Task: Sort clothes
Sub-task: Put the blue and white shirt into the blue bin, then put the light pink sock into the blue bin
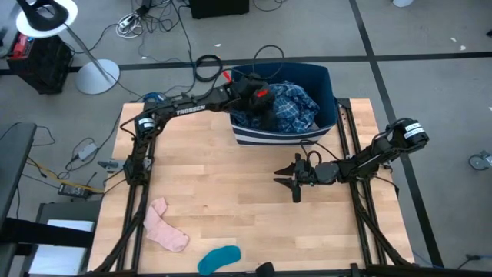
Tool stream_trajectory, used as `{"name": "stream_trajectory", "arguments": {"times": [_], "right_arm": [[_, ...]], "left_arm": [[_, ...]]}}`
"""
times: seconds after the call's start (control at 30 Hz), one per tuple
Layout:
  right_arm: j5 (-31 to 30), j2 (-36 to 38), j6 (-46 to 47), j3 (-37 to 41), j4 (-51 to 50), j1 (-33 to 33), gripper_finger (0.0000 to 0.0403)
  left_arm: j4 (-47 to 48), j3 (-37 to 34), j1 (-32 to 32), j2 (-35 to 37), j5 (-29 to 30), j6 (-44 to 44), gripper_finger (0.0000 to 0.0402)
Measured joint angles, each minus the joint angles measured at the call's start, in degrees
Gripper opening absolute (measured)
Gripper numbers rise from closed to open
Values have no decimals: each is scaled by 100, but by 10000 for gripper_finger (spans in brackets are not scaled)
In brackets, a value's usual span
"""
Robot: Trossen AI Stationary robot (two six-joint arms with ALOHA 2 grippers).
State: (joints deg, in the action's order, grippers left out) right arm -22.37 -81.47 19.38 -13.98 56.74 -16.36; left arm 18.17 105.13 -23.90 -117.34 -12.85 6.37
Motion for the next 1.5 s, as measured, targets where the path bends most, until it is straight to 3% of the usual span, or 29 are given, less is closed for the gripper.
{"name": "stream_trajectory", "arguments": {"times": [0.27,0.57,0.73,0.93,1.2,1.5], "right_arm": [[0,0,-2,0,4,0,132],[0,0,-2,0,12,0,132],[2,0,-1,0,22,0,132],[79,0,49,-1,-18,-2,132],[164,0,160,-2,-25,-2,132],[205,2,205,-2,6,-2,132]], "left_arm": [[1951,1251,-48,14,61,-198,107],[4079,3001,33,100,689,-334,95],[4363,2590,290,689,735,-653,94],[3975,1906,958,1463,903,-793,94],[2731,-38,1748,2851,1228,-765,94],[2292,-1932,2313,4135,1216,-720,94]]}}
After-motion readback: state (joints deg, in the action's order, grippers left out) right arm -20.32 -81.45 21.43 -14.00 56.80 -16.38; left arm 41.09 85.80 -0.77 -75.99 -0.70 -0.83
